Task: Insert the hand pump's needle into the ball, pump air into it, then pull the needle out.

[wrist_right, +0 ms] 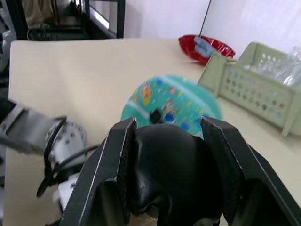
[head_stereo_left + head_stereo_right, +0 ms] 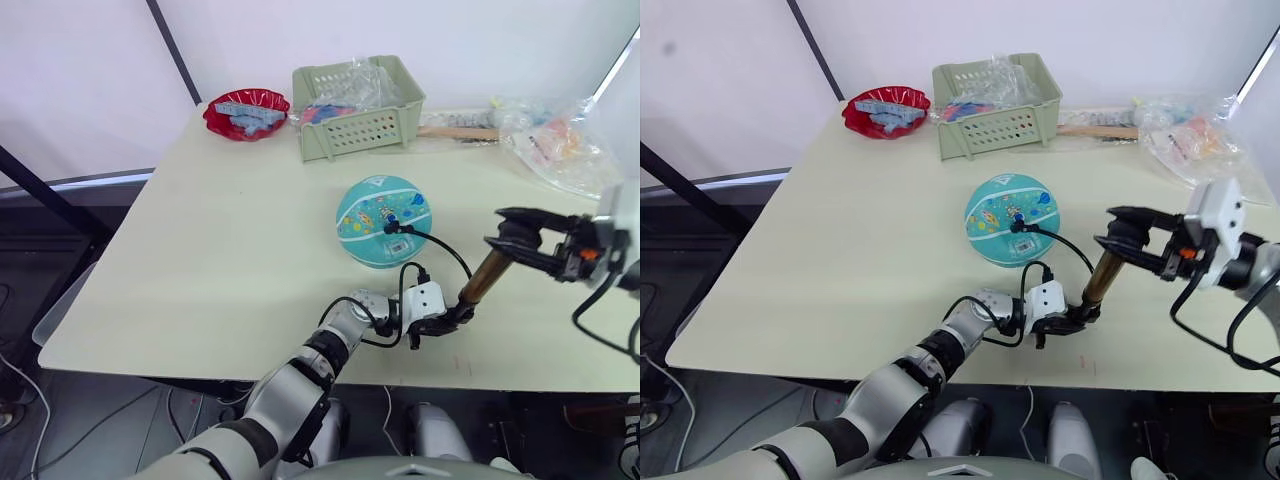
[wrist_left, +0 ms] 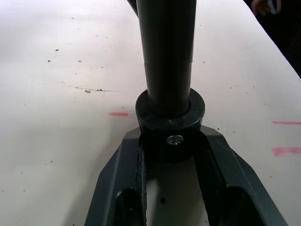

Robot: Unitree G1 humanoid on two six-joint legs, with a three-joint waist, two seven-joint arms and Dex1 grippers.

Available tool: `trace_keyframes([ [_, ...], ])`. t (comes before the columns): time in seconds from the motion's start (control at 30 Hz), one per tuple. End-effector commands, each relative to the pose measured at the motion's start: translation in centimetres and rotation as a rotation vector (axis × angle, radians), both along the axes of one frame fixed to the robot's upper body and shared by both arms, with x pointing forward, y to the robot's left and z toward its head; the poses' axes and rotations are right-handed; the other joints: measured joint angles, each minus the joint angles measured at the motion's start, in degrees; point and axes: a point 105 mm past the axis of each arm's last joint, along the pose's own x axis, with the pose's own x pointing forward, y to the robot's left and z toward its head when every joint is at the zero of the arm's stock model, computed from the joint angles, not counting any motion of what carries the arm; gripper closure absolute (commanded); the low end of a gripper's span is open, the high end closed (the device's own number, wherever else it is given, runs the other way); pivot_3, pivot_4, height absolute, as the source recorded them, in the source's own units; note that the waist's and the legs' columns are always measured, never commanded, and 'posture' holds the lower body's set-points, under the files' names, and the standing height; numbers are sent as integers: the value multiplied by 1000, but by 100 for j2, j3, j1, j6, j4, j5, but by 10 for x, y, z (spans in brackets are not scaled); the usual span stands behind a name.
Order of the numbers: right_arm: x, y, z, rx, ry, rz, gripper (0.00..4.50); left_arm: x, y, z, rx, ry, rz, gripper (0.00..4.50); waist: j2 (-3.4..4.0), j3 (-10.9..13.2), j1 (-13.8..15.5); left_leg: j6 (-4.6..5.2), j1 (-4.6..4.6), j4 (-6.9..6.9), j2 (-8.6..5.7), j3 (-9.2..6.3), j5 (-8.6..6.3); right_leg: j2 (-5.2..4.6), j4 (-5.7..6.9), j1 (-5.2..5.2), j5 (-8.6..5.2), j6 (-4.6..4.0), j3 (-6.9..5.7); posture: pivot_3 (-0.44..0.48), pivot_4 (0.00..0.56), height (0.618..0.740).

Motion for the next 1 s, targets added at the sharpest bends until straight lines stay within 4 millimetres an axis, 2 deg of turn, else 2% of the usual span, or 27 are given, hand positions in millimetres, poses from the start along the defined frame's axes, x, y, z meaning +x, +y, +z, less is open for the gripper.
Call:
trace_keyframes([
  [0.03, -12, -21, 96, 54, -322, -100, 2851, -18, 10, -32, 113, 90, -30, 3546, 6, 24, -7, 1, -1, 1, -1, 3, 0, -1, 0, -2, 1, 2, 2, 0, 150, 740],
  [0.23, -22, -27, 134, 107, -368, -97, 2851, -17, 11, -31, 115, 93, -29, 3546, 6, 28, -34, -11, -55, 0, -1, 2, 7, -3, 8, -60, 4, -2, 1, 0, 150, 740],
  [0.33, -23, -26, 131, 145, -323, -81, 2851, -17, 11, -32, 116, 93, -30, 3546, 6, 28, -37, -29, -92, 2, -4, 7, 18, -10, 17, -101, 5, -2, 4, 0, 150, 740],
  [0.47, -16, -16, 87, 68, -162, -68, 2851, -17, 11, -31, 116, 91, -31, 3546, 6, 28, -22, -29, -106, 0, -6, 16, 18, -16, 29, -123, 4, -4, 7, 0, 150, 740],
  [0.6, -13, 1, 26, 35, 16, -41, 2852, -16, 10, -31, 115, 90, -30, 3546, -11, 14, -27, -29, -91, 0, -6, 24, 18, -17, 34, -118, 4, -4, 7, 0, 150, 740],
  [0.7, -15, 11, -13, 29, 99, -23, 2854, -16, 10, -31, 114, 91, -27, 3546, -41, -13, -46, -20, -67, 1, -5, 24, 13, -14, 45, -103, 3, -3, 6, 0, 150, 740],
  [0.8, -16, 12, -44, -1, 155, -34, 2872, -16, 11, -31, 114, 90, -26, 3546, -52, -14, -49, 1, 0, -1, -6, 25, 0, -14, 49, -35, -1, 0, 4, 0, 150, 740],
  [1.0, -17, 12, -102, -55, 250, -82, 2872, -15, 11, -31, 114, 89, -25, 3546, -70, -65, -62, 0, 32, -4, 5, 9, 0, 4, 42, 3, -11, 14, -6, 0, 150, 740],
])
